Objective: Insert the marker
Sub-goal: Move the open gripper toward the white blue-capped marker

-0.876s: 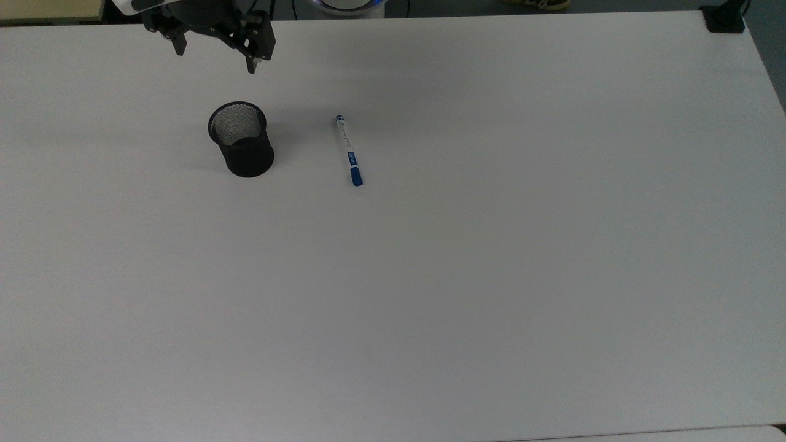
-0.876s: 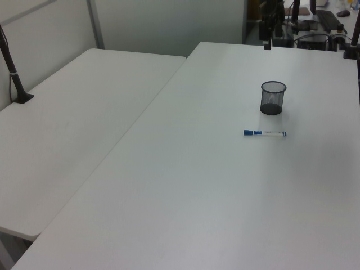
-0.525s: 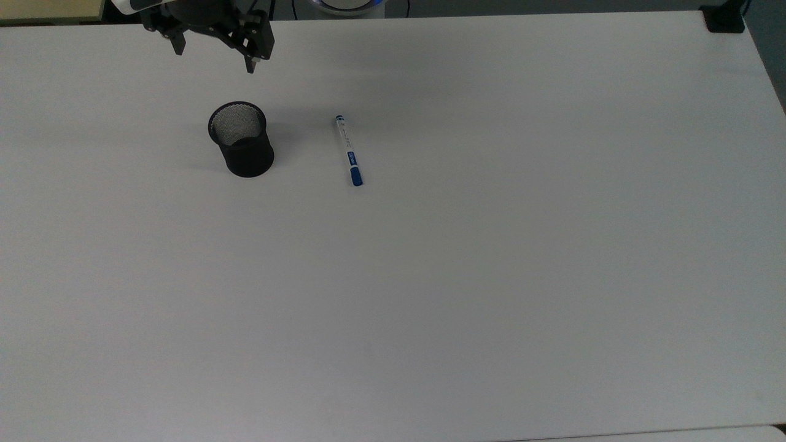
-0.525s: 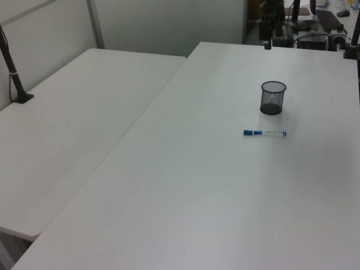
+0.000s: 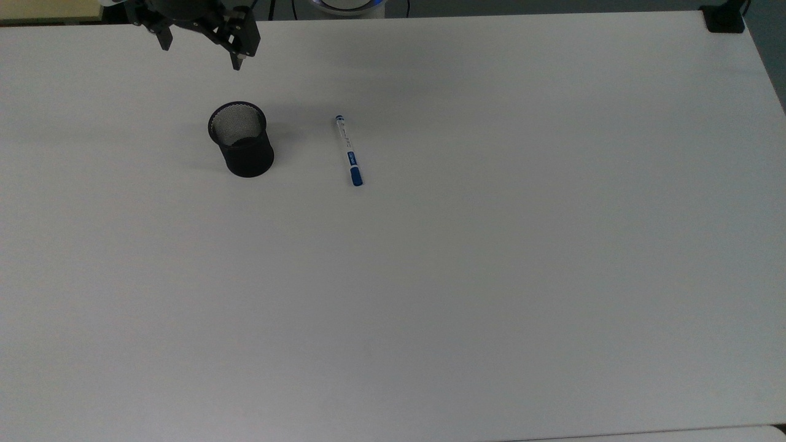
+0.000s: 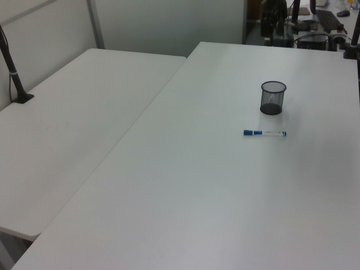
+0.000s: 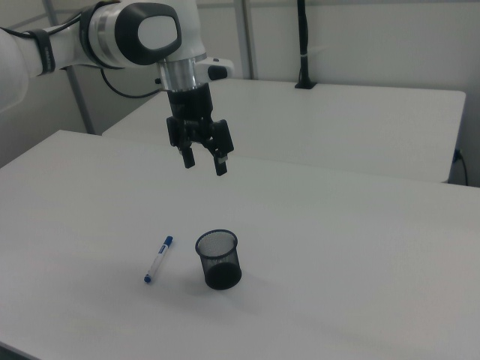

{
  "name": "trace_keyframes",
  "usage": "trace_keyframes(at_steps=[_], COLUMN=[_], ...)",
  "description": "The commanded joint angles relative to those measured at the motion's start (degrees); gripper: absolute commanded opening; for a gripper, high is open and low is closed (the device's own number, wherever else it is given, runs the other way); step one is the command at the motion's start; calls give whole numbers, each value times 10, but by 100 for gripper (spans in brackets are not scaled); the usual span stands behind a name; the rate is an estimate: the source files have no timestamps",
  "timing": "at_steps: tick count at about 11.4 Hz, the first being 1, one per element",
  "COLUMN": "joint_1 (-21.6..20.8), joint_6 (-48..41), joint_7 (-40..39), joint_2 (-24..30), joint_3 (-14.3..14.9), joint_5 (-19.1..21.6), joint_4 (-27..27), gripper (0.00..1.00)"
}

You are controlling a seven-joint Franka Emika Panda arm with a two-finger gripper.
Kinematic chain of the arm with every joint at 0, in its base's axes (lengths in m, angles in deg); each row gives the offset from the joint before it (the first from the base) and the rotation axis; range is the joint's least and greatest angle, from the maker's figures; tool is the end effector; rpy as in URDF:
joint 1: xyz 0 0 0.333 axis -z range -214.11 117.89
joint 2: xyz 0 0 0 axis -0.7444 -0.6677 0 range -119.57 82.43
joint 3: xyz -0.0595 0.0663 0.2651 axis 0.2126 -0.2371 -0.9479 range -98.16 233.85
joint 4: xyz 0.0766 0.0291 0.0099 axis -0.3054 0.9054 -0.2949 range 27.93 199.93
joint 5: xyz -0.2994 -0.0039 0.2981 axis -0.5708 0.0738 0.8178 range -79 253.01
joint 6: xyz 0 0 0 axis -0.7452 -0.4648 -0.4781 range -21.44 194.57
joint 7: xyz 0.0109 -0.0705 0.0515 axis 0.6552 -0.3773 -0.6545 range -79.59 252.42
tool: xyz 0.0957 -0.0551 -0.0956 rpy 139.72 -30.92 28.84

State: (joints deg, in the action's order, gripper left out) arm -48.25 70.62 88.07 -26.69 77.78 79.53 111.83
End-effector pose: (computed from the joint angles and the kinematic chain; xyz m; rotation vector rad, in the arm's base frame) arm 0.6054 -0.1188 0.4866 2.9763 -0.2855 -0.1425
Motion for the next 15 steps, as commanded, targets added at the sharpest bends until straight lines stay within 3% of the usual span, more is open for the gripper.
trace_keyframes(at_steps=[1,10,15], joint_1=[-7,-12,-11], joint_6=[6,10,121], joint_7=[10,9,36], joint_2=[9,7,-52], joint_3=[2,-4,-4], joint_5=[-5,7,0], joint_4=[2,-9,-10], gripper=[100,100,100])
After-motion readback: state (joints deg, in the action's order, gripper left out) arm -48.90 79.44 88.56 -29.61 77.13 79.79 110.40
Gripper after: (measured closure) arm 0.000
